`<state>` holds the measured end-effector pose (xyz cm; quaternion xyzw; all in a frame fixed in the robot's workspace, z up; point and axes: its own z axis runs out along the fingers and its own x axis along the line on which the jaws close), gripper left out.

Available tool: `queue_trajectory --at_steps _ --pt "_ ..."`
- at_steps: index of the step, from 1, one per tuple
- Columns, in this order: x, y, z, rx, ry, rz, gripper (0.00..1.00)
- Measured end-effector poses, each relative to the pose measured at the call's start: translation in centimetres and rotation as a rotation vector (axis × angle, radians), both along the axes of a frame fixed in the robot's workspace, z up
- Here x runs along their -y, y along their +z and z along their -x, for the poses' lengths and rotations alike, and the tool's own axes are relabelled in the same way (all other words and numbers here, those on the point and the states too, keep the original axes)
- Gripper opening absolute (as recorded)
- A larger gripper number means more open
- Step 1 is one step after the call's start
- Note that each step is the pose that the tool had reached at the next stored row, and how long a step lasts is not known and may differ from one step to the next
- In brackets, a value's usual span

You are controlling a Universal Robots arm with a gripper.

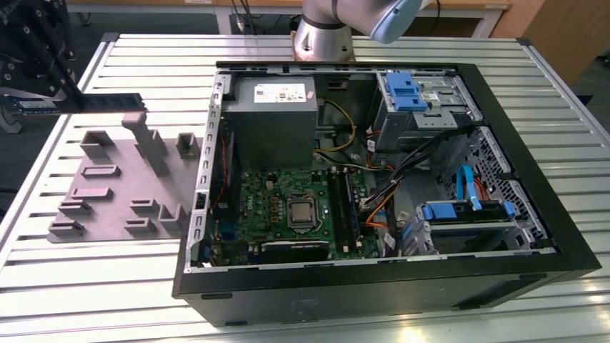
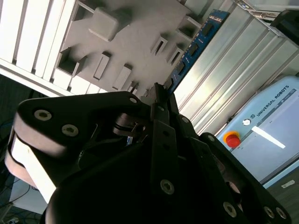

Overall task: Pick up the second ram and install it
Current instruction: 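Pick up the second ram and move it above second insertion slot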

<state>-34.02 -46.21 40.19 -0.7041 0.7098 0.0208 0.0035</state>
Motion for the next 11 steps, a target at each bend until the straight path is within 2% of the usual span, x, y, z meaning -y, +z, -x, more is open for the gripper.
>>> queue_trajectory --at_steps 6,11 --pt "0.00 0.00 -0.5 0.0000 0.000 0.0001 0.14" --pt "0.00 -0.01 -1.6 0.0000 0.000 0.0001 0.14"
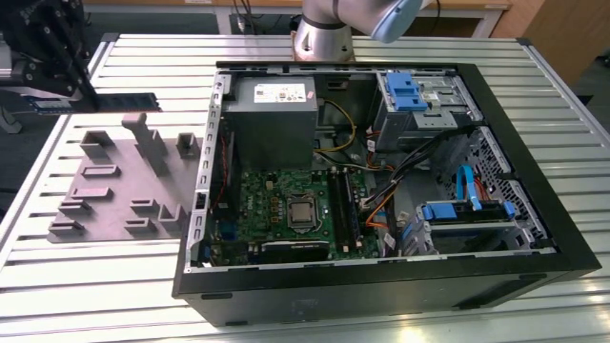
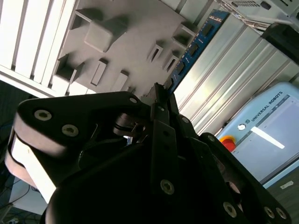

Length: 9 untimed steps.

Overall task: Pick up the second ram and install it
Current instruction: 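Pick up the second ram and move it above second insertion slot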

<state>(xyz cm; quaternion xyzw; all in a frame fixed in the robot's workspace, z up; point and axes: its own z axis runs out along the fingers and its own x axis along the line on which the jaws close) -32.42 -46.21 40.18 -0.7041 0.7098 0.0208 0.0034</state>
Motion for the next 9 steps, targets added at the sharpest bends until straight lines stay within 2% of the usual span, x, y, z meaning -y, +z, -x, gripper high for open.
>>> queue_trajectory --at_steps 9 --pt "0.00 -0.03 -2.7 0.0001 0.000 -0.0001 0.14"
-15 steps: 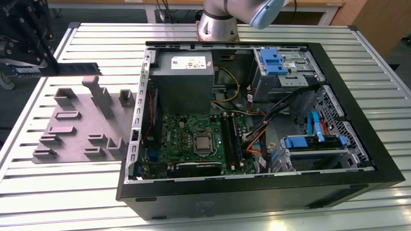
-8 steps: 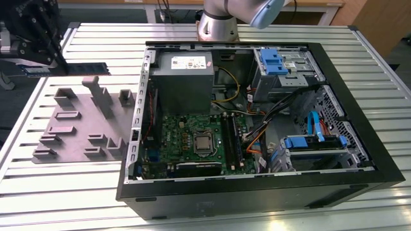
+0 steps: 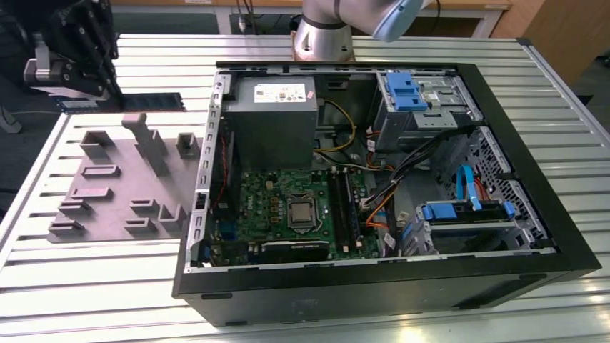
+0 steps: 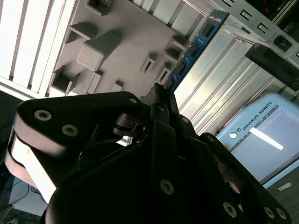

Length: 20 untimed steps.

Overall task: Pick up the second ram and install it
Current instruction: 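Pick up the second ram and move it above second insertion slot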

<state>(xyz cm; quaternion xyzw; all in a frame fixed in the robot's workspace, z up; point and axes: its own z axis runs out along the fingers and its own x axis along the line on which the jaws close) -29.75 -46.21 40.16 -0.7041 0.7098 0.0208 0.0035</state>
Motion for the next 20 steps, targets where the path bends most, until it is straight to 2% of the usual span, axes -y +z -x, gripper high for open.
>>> queue_trajectory --at_steps 20 --pt "0.00 -0.02 -4.2 -0.0001 0.000 0.0000 0.14"
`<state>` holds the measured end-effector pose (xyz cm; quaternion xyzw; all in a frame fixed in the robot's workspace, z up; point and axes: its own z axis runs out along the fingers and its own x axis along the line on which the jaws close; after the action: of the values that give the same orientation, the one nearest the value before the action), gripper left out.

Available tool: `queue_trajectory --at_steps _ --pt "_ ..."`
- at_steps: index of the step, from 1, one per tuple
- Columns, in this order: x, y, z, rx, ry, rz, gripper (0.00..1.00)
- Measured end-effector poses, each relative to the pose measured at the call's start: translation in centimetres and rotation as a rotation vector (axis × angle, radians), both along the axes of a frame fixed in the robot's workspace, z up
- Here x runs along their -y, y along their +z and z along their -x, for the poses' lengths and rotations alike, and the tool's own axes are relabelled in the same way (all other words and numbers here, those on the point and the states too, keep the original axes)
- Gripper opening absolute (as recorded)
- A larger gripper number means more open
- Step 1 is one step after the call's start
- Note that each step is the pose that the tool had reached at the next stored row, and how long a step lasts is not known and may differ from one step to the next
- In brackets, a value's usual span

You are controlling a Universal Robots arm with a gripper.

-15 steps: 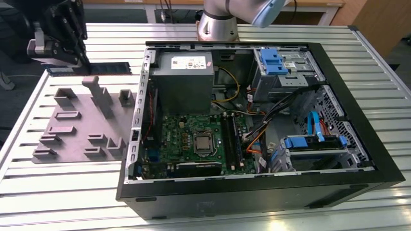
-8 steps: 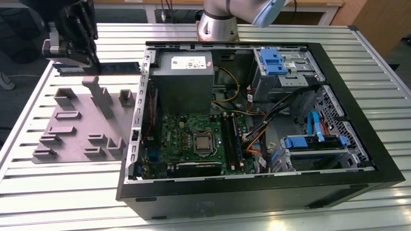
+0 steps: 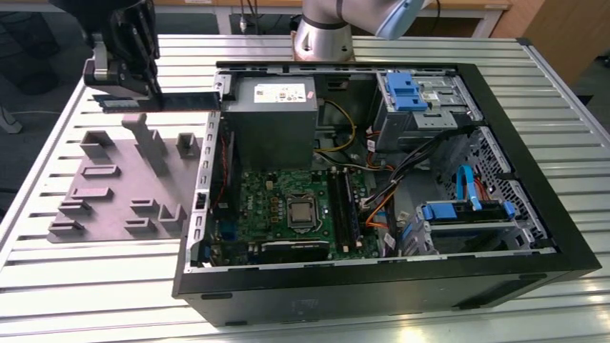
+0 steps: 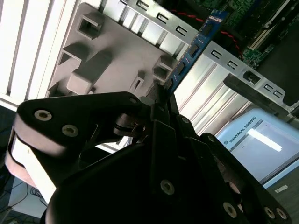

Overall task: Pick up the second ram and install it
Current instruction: 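Pick up the second ram and move it above second insertion slot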

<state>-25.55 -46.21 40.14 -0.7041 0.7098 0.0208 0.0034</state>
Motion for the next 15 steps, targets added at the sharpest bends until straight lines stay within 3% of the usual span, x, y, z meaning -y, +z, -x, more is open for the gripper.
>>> queue_trajectory --at_steps 15 --pt "0.00 -0.02 -2.4 0.0000 0.000 0.0000 0.14"
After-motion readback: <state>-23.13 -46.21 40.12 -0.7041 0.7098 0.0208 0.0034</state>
